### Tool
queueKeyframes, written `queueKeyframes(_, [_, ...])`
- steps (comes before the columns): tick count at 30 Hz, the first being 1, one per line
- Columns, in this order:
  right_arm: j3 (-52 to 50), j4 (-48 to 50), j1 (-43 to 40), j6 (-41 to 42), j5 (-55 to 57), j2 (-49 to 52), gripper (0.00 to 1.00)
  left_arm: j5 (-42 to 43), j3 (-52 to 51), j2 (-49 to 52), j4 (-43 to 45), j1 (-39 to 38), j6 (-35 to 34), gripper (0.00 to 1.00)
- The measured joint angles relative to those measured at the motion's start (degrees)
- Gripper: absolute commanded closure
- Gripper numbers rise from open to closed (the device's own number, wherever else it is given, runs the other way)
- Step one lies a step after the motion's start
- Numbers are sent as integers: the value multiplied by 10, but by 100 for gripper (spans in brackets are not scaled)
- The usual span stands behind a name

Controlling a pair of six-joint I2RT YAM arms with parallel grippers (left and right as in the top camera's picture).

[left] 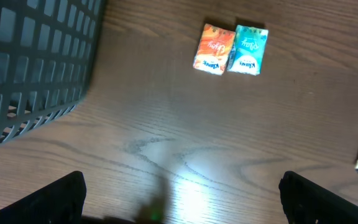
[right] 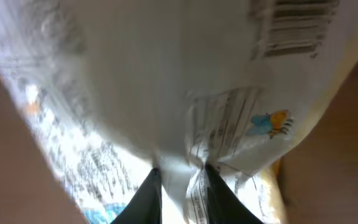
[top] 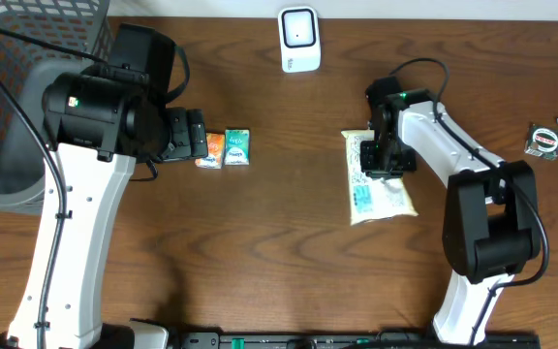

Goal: Scan the item barcode

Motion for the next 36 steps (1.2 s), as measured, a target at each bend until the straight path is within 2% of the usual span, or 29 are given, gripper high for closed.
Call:
queueKeyframes(6, [126,-108,0,-9,-28,11,78,0,0,0,0,0,0,2])
queueKeyframes(11, [199,-123,-7,-24,-34,11,83,0,0,0,0,0,0,2])
queueKeyframes(16, [182,-110,-8,-30,-34,11,81,0,0,0,0,0,0,2])
queueKeyframes(22, [76,-34,-7,-32,-30,11,64,0,0,0,0,0,0,2])
queueKeyframes(27, [-1,24,-7,-34,-25,9,63,0,0,0,0,0,0,2])
queueKeyframes(30, [-3,21,-8,-31,-27,5,53,0,0,0,0,0,0,2])
queueKeyframes(33, [20,-25,-9,-30,-29,8,28,0,0,0,0,0,0,2])
queueKeyframes(36, [72,-80,-19,-31,-29,10,12,0,0,0,0,0,0,2])
